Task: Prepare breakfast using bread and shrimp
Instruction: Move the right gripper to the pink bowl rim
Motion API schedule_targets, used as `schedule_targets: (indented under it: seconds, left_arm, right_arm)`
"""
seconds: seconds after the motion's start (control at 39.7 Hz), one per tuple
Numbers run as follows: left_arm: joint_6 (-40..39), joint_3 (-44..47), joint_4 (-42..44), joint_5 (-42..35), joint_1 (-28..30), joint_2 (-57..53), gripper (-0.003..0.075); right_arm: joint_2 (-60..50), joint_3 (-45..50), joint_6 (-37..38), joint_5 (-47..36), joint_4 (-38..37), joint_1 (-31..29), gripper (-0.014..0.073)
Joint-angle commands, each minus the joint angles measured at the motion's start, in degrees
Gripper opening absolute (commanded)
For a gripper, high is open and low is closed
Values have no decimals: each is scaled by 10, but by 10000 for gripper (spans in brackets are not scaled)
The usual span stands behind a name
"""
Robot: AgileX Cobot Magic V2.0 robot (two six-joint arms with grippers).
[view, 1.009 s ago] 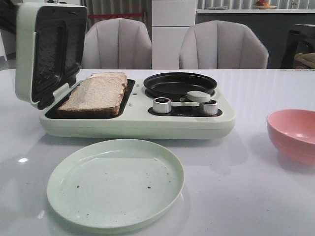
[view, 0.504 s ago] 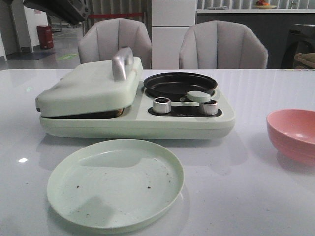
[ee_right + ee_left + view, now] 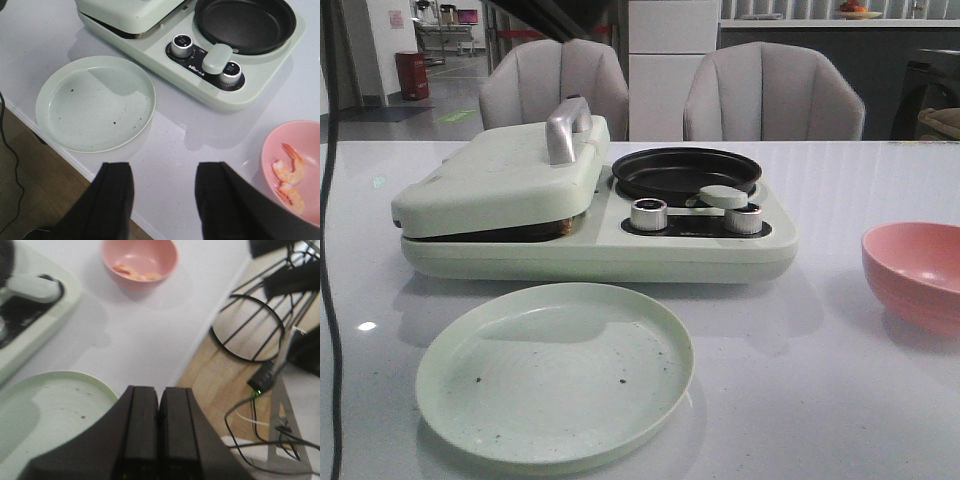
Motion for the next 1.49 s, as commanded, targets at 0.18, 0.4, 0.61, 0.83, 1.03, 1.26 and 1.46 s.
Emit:
schedule_targets:
  seconds: [0.18,0.4,0.61,0.83,1.03,1.26,1.46]
  left_arm:
    - [-338,11,329,-47,-96,-72,104]
    - [-353,25,340,-96,-97,-147,104]
    - [-355,109,340,-210,-92,-224,104]
    - [-355,144,341,-265,-92,-256,99]
    - [-355,144,341,-266,-92,-256,99]
    - [-355,144,341,-266,-92,-256,99]
    - [-355,144,341,-266,-92,-256,99]
  right_arm:
    - [-2,-17,0,-43,-4,-1,413]
    - [-2,-17,0,-43,-4,-1,413]
    - [-2,-17,0,-43,-4,-1,413]
    - [-2,-17,0,-43,-4,-1,413]
    - [-2,-17,0,-43,-4,-1,413]
    - [-2,-17,0,-43,-4,-1,413]
    - [-2,-17,0,-43,-4,-1,413]
